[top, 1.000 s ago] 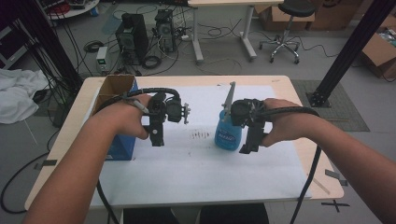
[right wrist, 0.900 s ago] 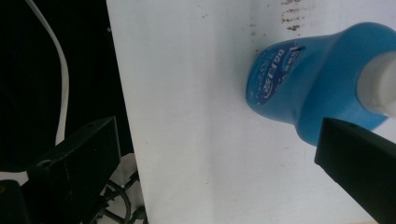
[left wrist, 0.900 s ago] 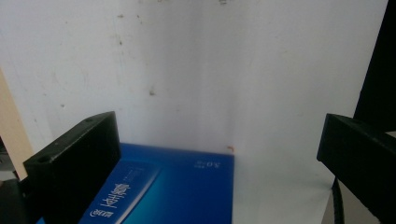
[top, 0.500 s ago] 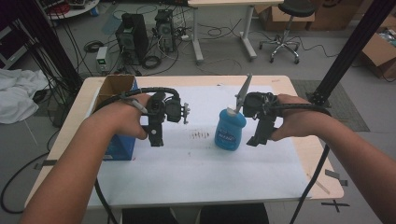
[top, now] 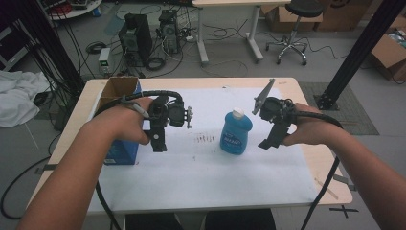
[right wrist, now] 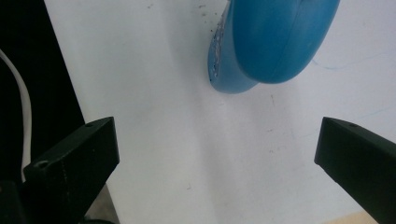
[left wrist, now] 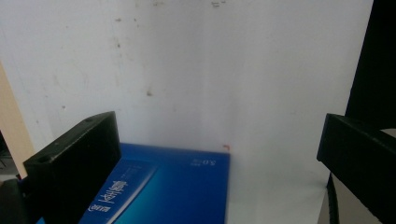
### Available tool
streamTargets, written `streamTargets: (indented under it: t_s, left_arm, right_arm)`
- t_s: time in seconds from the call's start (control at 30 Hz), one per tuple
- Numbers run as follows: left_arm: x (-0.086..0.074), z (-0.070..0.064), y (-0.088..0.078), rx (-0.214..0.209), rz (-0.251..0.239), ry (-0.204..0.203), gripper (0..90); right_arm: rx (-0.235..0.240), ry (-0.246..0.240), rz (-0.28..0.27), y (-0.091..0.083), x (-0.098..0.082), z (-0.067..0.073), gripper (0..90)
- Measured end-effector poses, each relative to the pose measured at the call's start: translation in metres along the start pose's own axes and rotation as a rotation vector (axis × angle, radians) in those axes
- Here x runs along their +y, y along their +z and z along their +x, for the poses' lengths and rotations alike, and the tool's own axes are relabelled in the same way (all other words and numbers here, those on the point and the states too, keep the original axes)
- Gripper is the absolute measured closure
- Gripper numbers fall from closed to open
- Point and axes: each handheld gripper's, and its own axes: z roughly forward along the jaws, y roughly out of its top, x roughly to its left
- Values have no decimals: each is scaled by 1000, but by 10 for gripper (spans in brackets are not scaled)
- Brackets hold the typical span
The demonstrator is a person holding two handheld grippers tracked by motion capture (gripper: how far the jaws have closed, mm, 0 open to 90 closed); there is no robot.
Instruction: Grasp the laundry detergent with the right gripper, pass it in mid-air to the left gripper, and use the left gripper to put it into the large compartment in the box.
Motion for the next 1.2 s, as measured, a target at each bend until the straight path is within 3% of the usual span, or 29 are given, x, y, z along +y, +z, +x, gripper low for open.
streamTargets:
  t_s: [0.27, 0.5, 1.2]
  left_arm:
    - [-1, -1, 0, 1, -4, 1, 1]
    - [-1, -1, 1, 0, -1, 1, 1]
    - [-5, -3, 4, -3, -2, -7, 1]
  right_arm:
    - [28, 72, -92, 26, -21, -15, 0]
    - [38, 109, -161, 44, -28, -23, 0]
    - [63, 138, -360, 88, -27, -31, 0]
